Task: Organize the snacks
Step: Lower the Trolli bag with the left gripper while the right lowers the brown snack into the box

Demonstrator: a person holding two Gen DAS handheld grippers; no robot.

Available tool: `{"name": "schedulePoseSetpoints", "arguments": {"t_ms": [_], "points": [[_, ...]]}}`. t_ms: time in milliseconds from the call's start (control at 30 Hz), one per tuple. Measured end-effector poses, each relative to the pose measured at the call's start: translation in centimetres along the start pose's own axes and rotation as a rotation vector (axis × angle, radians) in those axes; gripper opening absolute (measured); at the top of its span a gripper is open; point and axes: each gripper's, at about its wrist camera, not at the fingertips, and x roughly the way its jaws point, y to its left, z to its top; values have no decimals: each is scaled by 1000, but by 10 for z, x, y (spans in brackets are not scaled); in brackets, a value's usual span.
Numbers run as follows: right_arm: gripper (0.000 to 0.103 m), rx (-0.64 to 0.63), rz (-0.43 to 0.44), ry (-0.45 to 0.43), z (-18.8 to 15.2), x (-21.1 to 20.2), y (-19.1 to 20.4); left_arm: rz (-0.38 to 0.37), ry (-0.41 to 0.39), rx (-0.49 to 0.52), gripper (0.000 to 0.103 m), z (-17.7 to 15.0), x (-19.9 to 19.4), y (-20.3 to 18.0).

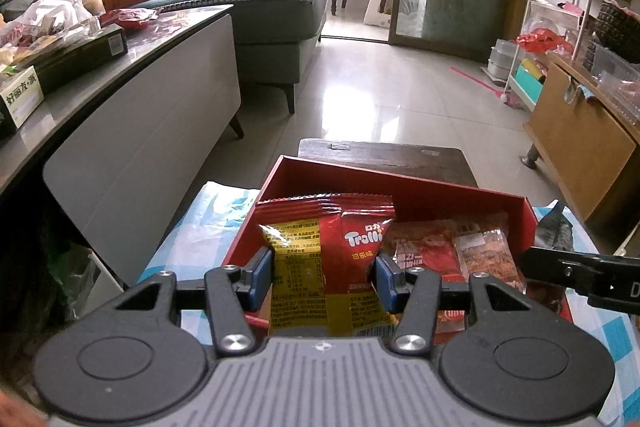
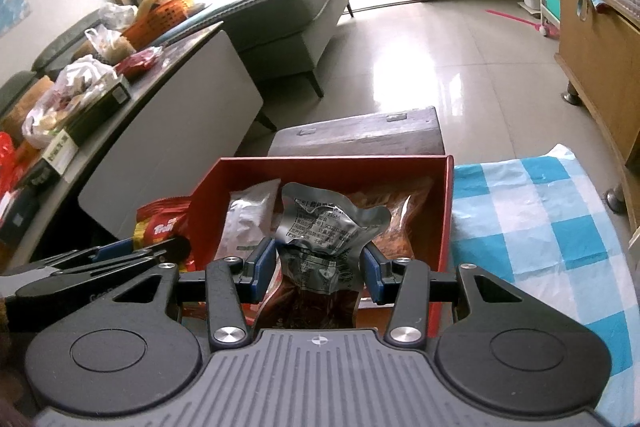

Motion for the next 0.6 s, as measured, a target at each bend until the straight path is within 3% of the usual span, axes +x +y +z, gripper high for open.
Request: {"name": "schedulePoseSetpoints", "arguments": {"t_ms": [600], "points": [[54,-9,-2,-11,16,11,-5,24,-12,4,46,14,19,-2]]}}
